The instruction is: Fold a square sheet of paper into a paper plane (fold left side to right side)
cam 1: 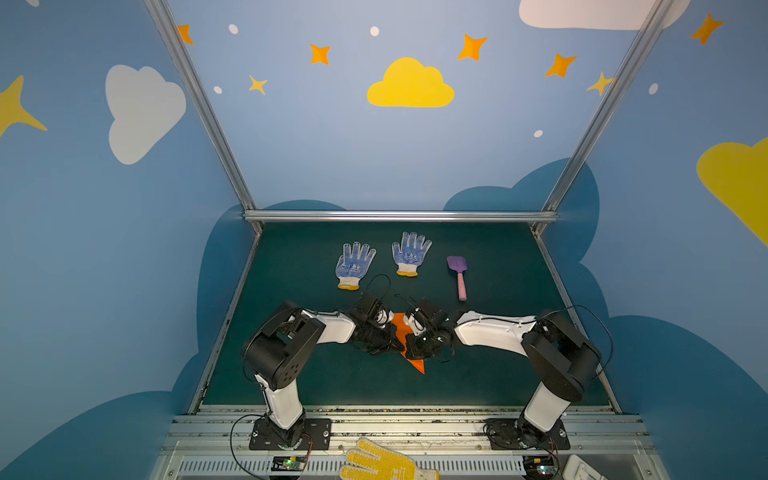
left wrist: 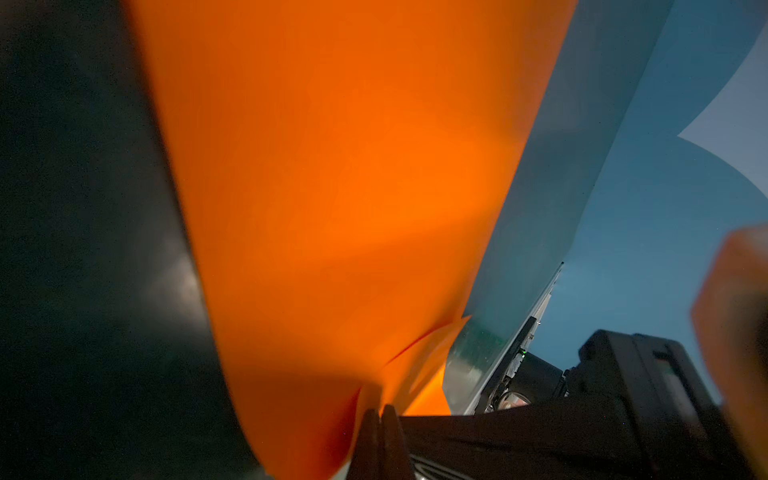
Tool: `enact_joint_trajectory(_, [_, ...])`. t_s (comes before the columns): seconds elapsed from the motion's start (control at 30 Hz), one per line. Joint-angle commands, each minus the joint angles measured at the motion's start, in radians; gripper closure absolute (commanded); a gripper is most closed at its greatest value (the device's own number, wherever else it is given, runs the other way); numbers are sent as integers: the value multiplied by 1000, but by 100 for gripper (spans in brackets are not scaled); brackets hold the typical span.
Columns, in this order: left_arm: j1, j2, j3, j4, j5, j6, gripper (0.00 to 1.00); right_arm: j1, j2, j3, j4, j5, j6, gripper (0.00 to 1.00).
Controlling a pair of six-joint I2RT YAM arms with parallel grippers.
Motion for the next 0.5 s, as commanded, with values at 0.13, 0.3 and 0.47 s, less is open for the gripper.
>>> enact_joint_trajectory(0.13, [-3, 41, -23, -55, -95, -13, 96, 14, -56, -110, -36, 24, 22, 100])
enact_joint_trajectory(0.3, [-3, 39, -24, -58, -100, -14, 96, 30, -119, -203, -28, 36, 52, 100])
enact_joint_trajectory(0.47, [-3, 35, -26, -60, -109, -18, 96, 42, -173, -303, -20, 47, 94, 100])
